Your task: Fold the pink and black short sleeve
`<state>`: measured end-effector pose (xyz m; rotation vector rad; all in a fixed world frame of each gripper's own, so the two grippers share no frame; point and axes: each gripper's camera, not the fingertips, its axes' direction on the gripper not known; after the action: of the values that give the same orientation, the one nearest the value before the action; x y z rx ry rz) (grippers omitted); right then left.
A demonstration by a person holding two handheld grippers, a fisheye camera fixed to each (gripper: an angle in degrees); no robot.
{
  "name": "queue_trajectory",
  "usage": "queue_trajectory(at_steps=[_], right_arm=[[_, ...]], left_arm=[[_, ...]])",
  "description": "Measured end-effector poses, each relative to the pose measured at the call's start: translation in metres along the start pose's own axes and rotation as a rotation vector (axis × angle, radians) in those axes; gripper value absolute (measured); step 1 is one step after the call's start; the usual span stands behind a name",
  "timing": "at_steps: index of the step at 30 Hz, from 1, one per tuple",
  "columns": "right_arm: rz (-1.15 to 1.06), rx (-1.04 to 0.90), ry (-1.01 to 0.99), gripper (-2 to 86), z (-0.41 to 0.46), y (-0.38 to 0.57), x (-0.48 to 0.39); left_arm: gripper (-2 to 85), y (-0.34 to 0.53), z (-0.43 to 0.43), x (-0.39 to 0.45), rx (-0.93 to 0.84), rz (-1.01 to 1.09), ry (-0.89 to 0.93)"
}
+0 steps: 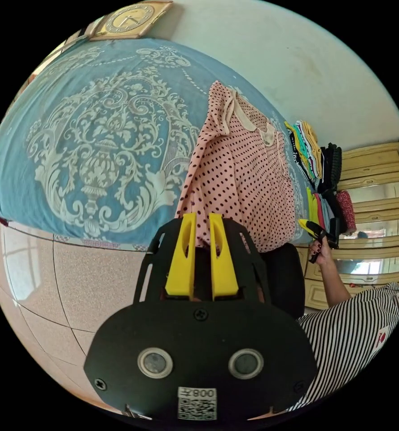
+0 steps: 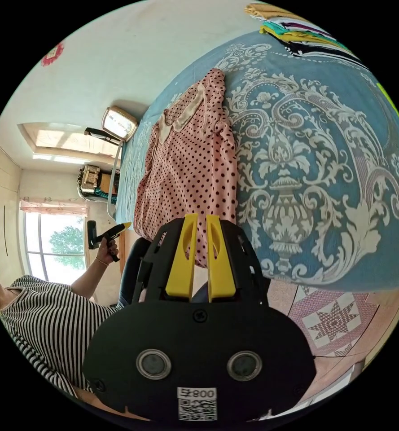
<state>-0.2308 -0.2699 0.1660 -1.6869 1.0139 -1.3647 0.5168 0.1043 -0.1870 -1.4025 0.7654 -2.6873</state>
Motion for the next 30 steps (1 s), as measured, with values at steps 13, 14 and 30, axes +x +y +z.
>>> queue_trajectory(at_steps=[13,14,30], right_arm=[[0.067,-0.078,-0.008,6.3,-0.015,0.123,-0.005],[0.067,-0.091,0.006,6.3,-0.015,0.131,-0.007],[-0.006,-0.346,0.24,7.3,0.07,0.109,-0.01]], left_arm=[[8.8,0.057,0.054,-0.051,-0.154,-0.074,0.061],[8.9,0.056,0.059,-0.053,-0.16,-0.071,0.055],[4.4,0.037,0.134,-0.046,-0.376,0.056,0.002]])
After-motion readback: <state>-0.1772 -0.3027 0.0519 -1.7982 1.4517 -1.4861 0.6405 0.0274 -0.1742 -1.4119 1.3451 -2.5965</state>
